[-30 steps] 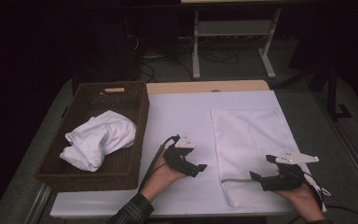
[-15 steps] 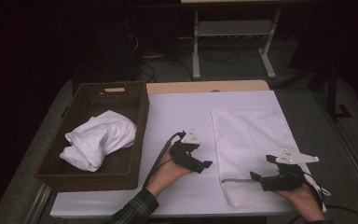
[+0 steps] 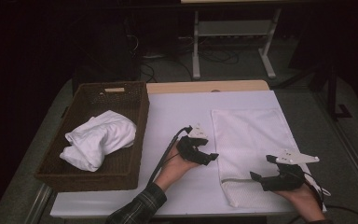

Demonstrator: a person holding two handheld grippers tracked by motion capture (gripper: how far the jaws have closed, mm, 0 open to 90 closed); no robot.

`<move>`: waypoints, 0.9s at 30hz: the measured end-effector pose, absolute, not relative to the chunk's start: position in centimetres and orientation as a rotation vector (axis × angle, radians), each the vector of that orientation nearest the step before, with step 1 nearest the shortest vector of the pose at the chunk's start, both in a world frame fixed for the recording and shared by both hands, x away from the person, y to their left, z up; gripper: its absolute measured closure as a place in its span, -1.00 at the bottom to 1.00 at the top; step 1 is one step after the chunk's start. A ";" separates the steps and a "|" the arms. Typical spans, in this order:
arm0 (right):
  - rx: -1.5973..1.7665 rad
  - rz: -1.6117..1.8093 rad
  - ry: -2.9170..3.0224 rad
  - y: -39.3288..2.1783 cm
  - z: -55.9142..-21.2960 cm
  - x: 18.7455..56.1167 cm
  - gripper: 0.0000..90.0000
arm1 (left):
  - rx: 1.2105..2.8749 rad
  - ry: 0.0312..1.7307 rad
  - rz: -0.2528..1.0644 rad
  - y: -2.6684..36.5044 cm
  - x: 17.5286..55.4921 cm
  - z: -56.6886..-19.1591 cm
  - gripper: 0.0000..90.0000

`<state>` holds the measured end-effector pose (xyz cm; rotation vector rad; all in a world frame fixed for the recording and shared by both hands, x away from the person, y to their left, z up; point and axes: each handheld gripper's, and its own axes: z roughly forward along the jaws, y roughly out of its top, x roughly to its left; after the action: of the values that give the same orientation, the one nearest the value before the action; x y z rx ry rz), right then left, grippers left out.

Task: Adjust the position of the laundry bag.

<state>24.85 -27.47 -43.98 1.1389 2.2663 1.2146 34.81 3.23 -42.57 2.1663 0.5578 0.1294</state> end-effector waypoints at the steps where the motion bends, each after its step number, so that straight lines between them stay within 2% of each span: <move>1: 1.137 1.214 2.266 -27.5 -44.0 24.9 -0.82 | 2.162 0.561 0.127 3.1 34.9 -42.6 -0.26; 9: 1.139 1.216 2.270 -27.4 -44.0 24.9 -0.82 | 2.153 0.574 0.102 2.4 36.1 -43.3 -0.02; 15: 1.134 1.217 2.276 -27.4 -44.1 24.9 -0.82 | 2.167 0.591 0.099 1.9 36.9 -43.9 0.09; 27: 1.134 1.219 2.277 -27.5 -44.1 24.9 -0.82 | 2.205 0.595 0.106 0.3 37.4 -45.1 0.16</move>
<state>24.87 -27.50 -44.11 1.1342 2.2772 1.2192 37.36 0.34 -45.11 2.2049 0.5948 0.1063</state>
